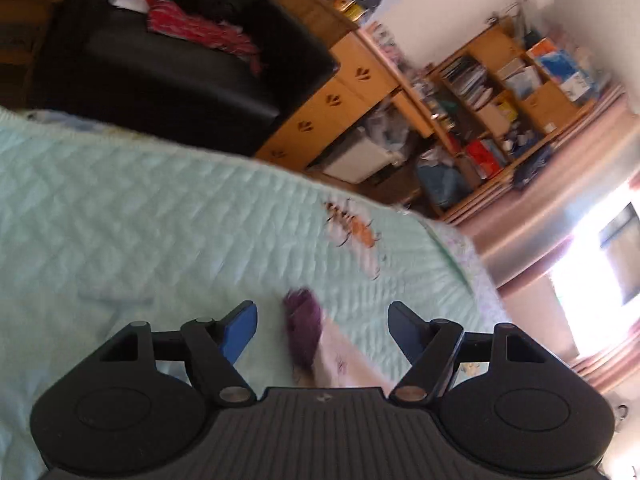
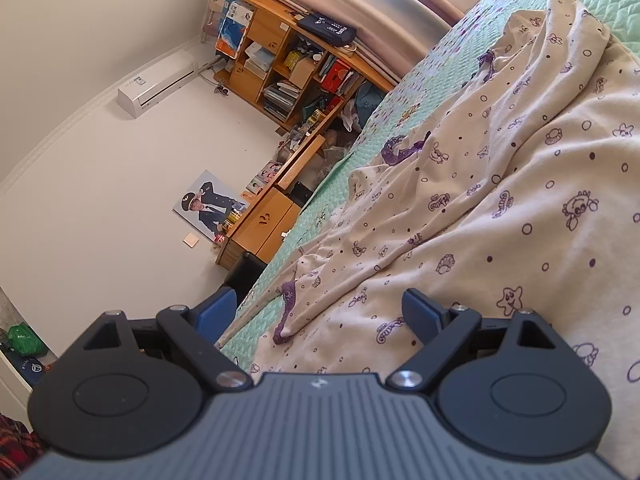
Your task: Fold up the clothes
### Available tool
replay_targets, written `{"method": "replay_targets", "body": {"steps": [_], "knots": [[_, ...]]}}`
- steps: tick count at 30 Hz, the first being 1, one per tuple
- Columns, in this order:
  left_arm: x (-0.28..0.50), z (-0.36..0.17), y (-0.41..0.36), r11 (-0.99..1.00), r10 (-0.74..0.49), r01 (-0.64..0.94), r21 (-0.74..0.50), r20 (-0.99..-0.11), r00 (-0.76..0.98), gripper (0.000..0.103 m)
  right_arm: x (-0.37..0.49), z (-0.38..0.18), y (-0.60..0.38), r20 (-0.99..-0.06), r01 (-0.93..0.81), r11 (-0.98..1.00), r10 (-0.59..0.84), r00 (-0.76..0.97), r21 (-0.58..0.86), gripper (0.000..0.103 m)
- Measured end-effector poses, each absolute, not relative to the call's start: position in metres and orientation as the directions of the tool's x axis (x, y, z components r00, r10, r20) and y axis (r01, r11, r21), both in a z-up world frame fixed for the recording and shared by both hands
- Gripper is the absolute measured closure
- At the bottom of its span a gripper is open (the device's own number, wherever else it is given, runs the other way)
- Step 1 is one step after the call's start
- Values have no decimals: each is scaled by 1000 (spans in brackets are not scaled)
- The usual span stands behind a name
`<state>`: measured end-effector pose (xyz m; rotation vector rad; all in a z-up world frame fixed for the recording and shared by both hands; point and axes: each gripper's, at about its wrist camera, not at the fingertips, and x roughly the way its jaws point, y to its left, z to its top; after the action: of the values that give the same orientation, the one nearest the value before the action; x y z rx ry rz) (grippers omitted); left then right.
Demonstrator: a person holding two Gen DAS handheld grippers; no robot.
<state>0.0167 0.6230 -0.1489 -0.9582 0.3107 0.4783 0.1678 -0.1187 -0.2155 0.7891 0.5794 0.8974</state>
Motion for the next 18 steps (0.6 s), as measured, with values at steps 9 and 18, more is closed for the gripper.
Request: {"method": "replay_targets", "body": {"steps": [9, 18], "knots": [[39, -141, 634, 588, 210, -476, -654, -445, 871, 28, 168, -214, -118, -118, -459, 384, 853, 508, 801, 13], [61, -138, 631, 661, 138, -471, -584, -522, 841, 103, 169, -214, -119, -124, -460, 390, 853, 508, 798, 13]]}}
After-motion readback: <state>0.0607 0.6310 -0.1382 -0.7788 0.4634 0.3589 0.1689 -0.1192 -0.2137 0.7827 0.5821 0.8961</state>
